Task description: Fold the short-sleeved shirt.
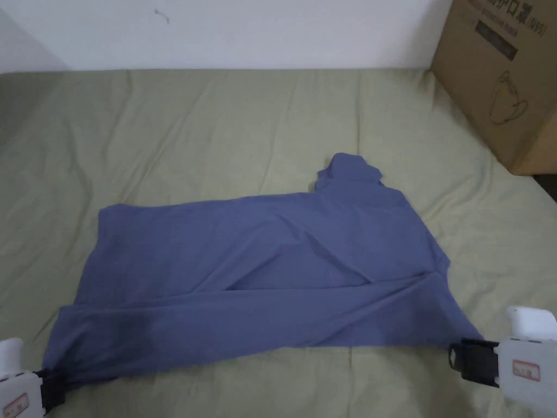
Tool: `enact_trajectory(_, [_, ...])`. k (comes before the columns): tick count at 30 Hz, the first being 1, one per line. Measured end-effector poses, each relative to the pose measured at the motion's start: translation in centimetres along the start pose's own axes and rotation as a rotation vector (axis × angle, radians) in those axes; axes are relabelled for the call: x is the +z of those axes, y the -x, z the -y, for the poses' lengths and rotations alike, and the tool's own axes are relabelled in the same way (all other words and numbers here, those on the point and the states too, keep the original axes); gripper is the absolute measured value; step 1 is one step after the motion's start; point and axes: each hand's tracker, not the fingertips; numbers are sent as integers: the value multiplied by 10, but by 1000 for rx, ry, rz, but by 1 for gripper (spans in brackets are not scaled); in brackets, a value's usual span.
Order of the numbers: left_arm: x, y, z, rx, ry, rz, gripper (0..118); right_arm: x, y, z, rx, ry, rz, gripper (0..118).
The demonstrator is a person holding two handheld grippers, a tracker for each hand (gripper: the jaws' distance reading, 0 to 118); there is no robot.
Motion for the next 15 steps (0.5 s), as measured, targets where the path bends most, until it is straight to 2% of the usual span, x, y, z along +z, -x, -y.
enact_trajectory(1, [1, -1, -1, -1, -3, 1, 4, -8, -2, -8, -20, -1, 8, 78])
enact_trajectory(2, [3, 0, -2, 0, -4, 5, 4, -17, -5, -17, -61, 0, -25, 82])
enact_trajectory(5, [8, 2, -4, 18, -3, 24, 4, -57, -7, -33, -141, 81, -79, 81])
enact_trajectory(7, [0, 12, -6, 31, 8, 36, 4, -65, 6, -33, -95, 114, 11, 74])
enact_trajectory(8, [0, 13, -6, 31, 9, 38, 4, -56, 14, -34, -25, 83, 13, 62])
enact_trajectory(9, [2, 13, -7, 32, 7, 42, 4, -47, 20, -34, 25, 59, 8, 32])
enact_trajectory(10, [3, 13, -9, 27, 11, 45, 4, -43, 24, -35, -1, 55, -58, 6])
enact_trajectory(11, [10, 8, -11, 15, 15, 42, 4, -42, 29, -37, -25, 77, -36, 6])
enact_trajectory(12, [14, 7, -13, 6, 10, 43, 4, -42, 32, -36, 16, 82, -39, 6])
enact_trajectory(15, [20, 16, -20, -11, 5, 55, 4, -35, 25, -34, 4, 87, -37, 6])
